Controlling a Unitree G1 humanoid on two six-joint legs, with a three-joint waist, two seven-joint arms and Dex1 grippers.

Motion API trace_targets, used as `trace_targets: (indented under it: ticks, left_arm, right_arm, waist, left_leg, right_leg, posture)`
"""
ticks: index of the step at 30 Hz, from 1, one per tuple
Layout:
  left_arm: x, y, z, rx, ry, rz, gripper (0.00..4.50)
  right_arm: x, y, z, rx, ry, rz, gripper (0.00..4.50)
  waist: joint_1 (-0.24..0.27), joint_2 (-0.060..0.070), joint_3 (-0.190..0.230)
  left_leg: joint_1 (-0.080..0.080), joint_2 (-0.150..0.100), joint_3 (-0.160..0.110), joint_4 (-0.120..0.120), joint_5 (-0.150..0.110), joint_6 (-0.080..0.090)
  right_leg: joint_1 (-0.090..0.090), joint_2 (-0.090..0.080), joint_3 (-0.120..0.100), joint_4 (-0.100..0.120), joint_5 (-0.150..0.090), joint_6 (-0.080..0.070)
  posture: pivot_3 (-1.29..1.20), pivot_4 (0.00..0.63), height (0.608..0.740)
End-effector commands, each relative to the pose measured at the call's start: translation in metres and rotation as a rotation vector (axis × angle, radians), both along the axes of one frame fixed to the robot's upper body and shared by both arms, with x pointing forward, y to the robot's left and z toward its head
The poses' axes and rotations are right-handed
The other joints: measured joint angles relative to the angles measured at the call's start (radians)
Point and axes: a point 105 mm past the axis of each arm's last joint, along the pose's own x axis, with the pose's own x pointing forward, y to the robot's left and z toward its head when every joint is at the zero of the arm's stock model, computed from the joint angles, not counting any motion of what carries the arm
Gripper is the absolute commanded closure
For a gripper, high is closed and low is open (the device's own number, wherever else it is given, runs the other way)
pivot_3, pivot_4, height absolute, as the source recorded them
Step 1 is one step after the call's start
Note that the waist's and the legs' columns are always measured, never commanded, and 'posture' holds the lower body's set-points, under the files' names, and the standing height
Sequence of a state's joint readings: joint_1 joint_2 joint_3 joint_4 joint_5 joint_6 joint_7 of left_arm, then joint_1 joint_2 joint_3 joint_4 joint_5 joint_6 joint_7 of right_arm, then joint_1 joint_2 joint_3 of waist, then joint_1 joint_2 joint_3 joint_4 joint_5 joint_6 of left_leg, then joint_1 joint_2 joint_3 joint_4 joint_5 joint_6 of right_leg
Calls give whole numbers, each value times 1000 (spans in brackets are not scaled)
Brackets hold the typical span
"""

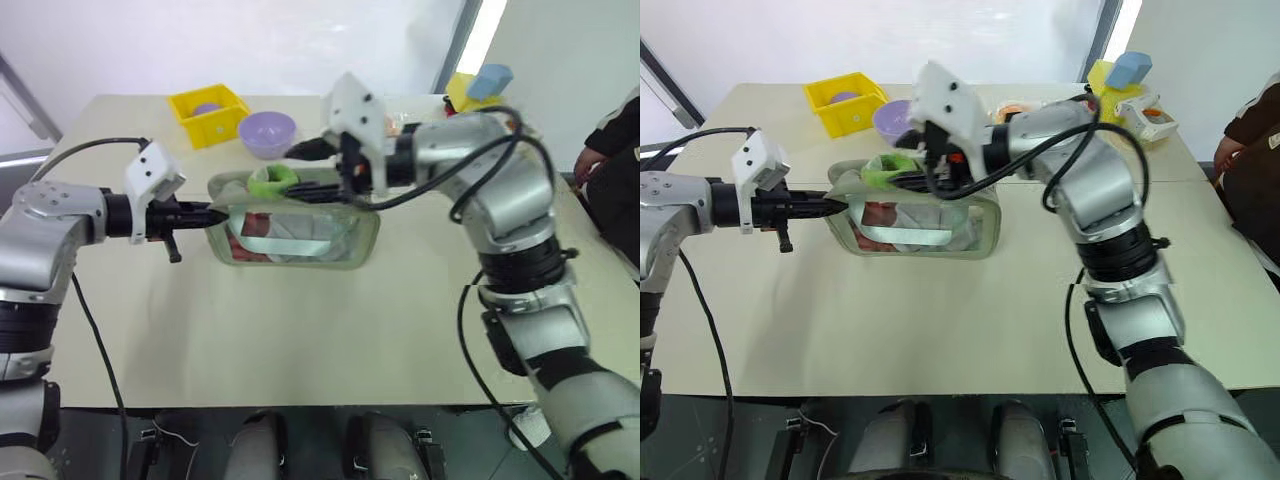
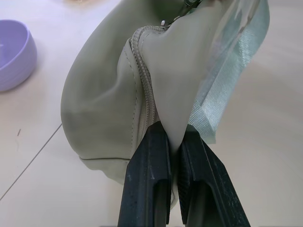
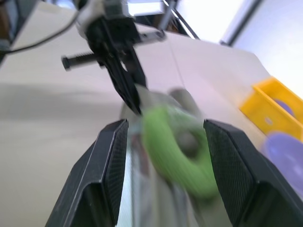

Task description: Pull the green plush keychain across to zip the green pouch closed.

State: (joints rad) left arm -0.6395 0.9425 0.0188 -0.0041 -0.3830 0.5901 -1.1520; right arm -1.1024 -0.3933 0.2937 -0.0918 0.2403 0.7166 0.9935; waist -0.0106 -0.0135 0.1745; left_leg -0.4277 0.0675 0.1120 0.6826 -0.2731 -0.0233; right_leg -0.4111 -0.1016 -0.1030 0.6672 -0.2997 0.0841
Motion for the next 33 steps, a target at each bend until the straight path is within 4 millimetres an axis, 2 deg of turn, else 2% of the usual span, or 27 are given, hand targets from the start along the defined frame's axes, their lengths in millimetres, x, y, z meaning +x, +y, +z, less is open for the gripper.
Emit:
trace_targets:
  ticks: [1,8,11,14,16,22,25,27,30,33]
  left_arm:
    - [-3,-2,13,5,-45,-9,4500]
    - [-4,-3,15,8,-48,-6,4500]
    - [-4,-4,14,10,-45,-8,4500]
    - [-3,-4,13,9,-44,-8,4500]
    - [-1,-5,13,8,-45,-8,4500]
    - [1,-7,12,-2,-44,-10,4500]
    - [2,-5,11,3,-44,1,4500]
    - [2,-3,10,5,-43,7,4500]
    - [1,1,7,5,-31,22,4500]
    - [0,2,5,-1,-25,33,4500]
  right_arm:
    - [1,6,-2,0,-42,-5,1883]
    - [11,5,-14,-58,-74,-36,1883]
    - [11,2,-8,-25,-48,-34,2749]
    - [14,-5,0,14,-21,-63,4344]
    - [17,-12,4,37,-2,-91,4438]
    - [35,-58,32,155,51,-285,4438]
    - [38,-97,38,141,49,-420,4438]
    - [37,-110,38,130,47,-468,4438]
    - [37,-160,33,56,-11,-691,4438]
    - [36,-195,20,-23,-48,-854,4438]
  waist:
    - [0,0,0]
    - [-3,0,0]
    - [-2,0,0]
    - [-2,0,0]
    - [-2,0,0]
    - [1,0,0]
    - [1,0,0]
    - [1,0,0]
    - [0,0,0]
    - [0,0,0]
  left_leg:
    - [0,0,0,0,0,0]
    - [0,0,0,0,0,0]
    - [0,0,0,0,0,0]
    - [0,0,0,0,0,0]
    - [0,0,0,0,0,0]
    - [0,0,0,0,0,0]
    - [0,0,0,0,0,0]
    - [0,0,0,0,0,0]
    - [0,0,0,0,0,0]
    - [0,0,0,0,0,0]
  right_leg:
    - [0,0,0,0,0,0]
    - [0,0,0,0,0,0]
    - [0,0,0,0,0,0]
    - [0,0,0,0,0,0]
    - [0,0,0,0,0,0]
    - [0,0,0,0,0,0]
    - [0,0,0,0,0,0]
    - [0,0,0,0,0,0]
    - [0,0,0,-1,0,0]
    - [0,0,0,-1,0,0]
  posture:
    - [0,150,739]
    - [0,150,739]
    - [0,150,739]
    - [0,150,739]
    - [0,150,739]
    - [0,150,739]
    - [0,150,739]
    - [0,150,739]
    - [0,150,739]
    - [0,150,739]
